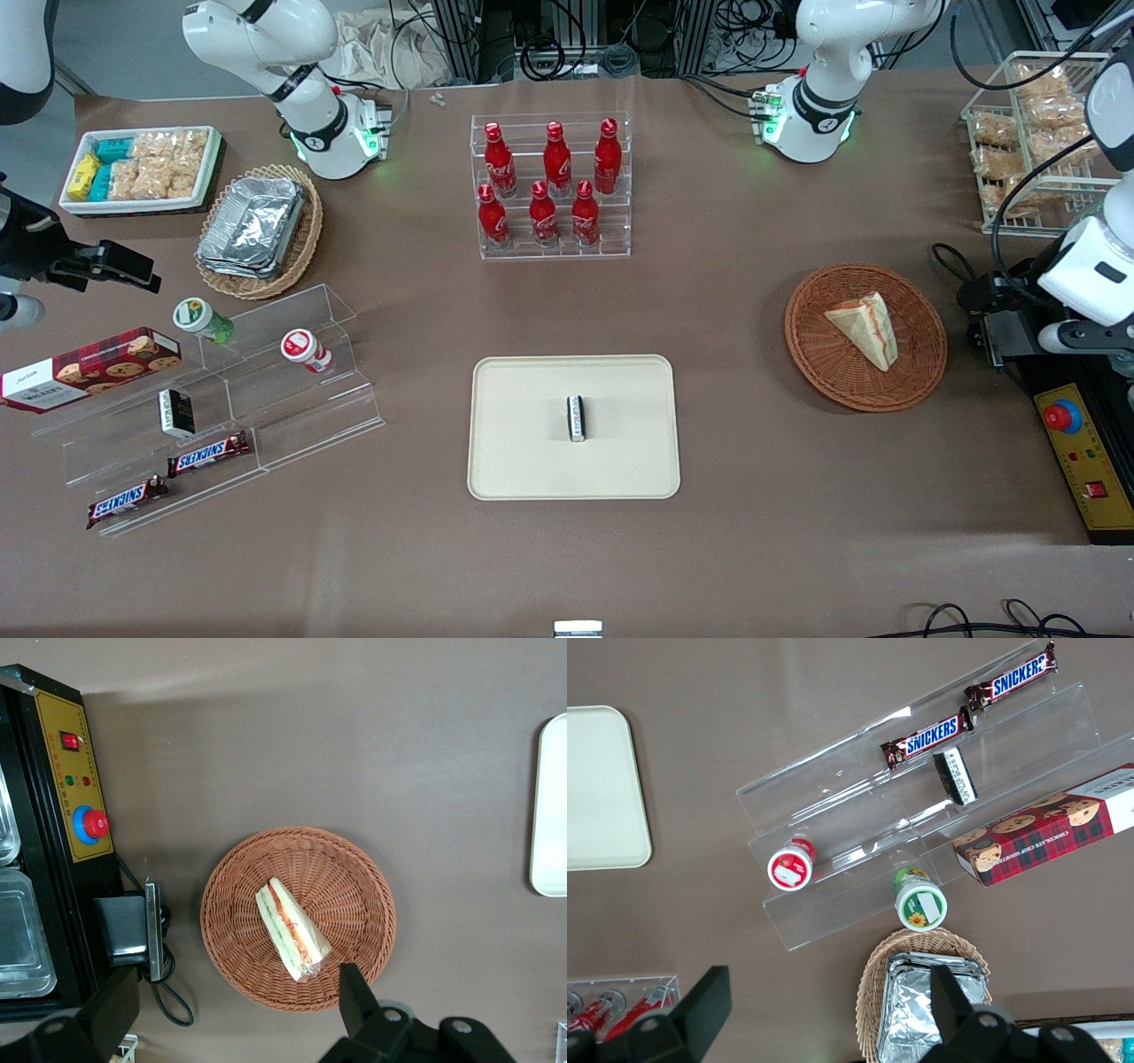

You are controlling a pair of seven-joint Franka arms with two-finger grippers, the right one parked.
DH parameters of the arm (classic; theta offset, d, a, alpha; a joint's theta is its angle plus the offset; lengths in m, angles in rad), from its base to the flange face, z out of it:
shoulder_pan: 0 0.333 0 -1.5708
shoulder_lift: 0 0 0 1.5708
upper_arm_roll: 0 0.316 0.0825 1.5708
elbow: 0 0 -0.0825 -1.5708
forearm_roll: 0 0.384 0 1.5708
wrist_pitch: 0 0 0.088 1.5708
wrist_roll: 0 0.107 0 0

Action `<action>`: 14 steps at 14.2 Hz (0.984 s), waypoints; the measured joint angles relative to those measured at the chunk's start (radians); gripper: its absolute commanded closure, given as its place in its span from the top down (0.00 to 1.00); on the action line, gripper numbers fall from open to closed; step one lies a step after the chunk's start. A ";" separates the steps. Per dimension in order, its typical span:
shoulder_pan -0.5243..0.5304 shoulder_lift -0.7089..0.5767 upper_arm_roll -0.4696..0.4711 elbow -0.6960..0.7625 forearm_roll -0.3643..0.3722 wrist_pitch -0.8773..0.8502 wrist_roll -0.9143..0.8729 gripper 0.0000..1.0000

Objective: Place sandwich from basket to tray
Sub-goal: 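Move the left gripper over the wrapped sandwich in the wicker basket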

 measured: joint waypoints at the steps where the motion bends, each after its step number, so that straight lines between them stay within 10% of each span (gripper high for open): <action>1: 0.000 0.007 0.000 0.008 0.000 -0.005 0.000 1.00; 8: -0.007 0.021 -0.005 -0.030 -0.008 -0.052 -0.085 1.00; 14: -0.004 -0.103 -0.003 -0.423 -0.043 0.246 -0.393 1.00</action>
